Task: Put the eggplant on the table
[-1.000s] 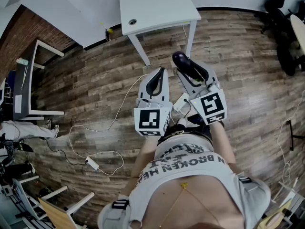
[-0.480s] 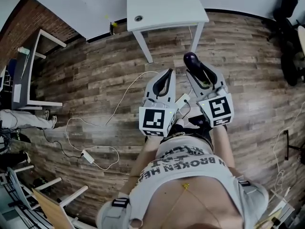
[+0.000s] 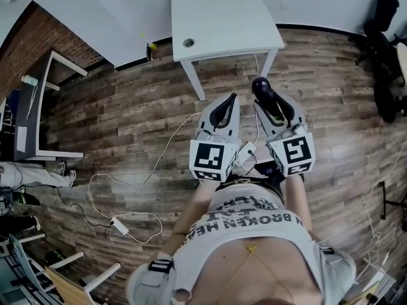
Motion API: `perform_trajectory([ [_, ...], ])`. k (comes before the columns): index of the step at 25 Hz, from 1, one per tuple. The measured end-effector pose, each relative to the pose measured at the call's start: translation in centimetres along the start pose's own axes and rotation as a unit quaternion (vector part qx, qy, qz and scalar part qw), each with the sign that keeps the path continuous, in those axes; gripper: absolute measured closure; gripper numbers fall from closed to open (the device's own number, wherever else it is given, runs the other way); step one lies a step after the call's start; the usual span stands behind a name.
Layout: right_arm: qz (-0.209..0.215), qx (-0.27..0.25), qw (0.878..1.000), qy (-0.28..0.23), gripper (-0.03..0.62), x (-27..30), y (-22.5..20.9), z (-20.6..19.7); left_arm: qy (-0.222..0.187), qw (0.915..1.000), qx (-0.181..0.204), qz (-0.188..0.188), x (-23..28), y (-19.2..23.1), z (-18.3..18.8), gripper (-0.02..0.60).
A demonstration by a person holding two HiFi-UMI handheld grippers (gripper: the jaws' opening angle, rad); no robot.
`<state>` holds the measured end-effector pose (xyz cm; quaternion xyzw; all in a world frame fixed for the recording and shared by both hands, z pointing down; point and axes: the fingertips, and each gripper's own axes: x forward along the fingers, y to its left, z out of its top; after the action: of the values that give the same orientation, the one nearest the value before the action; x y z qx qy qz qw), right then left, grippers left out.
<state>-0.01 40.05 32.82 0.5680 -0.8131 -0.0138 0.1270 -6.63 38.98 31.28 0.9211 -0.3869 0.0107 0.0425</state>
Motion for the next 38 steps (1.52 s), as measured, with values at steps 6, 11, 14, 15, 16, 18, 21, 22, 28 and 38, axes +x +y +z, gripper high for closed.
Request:
perform_trajectory([
  [6,-0.014,0.0,1.0,0.001,0.405,5.3,-1.2,1.4,-0.004,0.9997,0.001,-0.025,3.6,3.9,1.3,0.578],
  [11,-0.02,0.002,1.0,0.011,0.405,9.1,-1.2,1.7,0.007,0.9991,-0.003,-0.041,5.8,7.2,0.7,0.578],
  [14,-0.027,0.004,0.999,0.018,0.405,10.8,-1.1,1.6,0.01,0.9986,-0.001,-0.053,6.8,8.6,0.6,0.578],
  [15,-0.03,0.005,0.999,0.02,0.405,11.3,-1.1,1.6,0.009,0.9984,-0.002,-0.056,7.0,9.1,0.6,0.578],
  [16,-0.032,0.005,0.999,0.021,0.405,11.8,-1.1,1.6,0.008,0.9982,-0.003,-0.06,7.2,9.5,0.6,0.578],
  [18,-0.038,0.007,0.999,0.023,0.405,12.8,-1.0,1.7,0.006,0.9977,-0.003,-0.067,7.5,10.4,0.7,0.578],
  [21,-0.047,0.006,0.999,0.024,0.405,14.2,-0.9,1.8,0.004,0.9974,-0.004,-0.072,7.8,11.8,0.6,0.578],
  [22,-0.049,0.006,0.998,0.025,0.405,14.6,-0.8,1.9,0.003,0.9974,-0.005,-0.072,7.9,12.3,0.6,0.578],
  [28,-0.051,0.009,0.998,0.033,0.405,16.0,0.4,1.9,0.01,0.9973,-0.005,-0.072,7.4,14.2,0.3,0.578],
  [38,-0.036,0.001,0.998,0.05,0.405,17.7,0.9,1.5,0.014,0.9981,-0.023,-0.055,7.8,16.1,-0.5,0.578],
])
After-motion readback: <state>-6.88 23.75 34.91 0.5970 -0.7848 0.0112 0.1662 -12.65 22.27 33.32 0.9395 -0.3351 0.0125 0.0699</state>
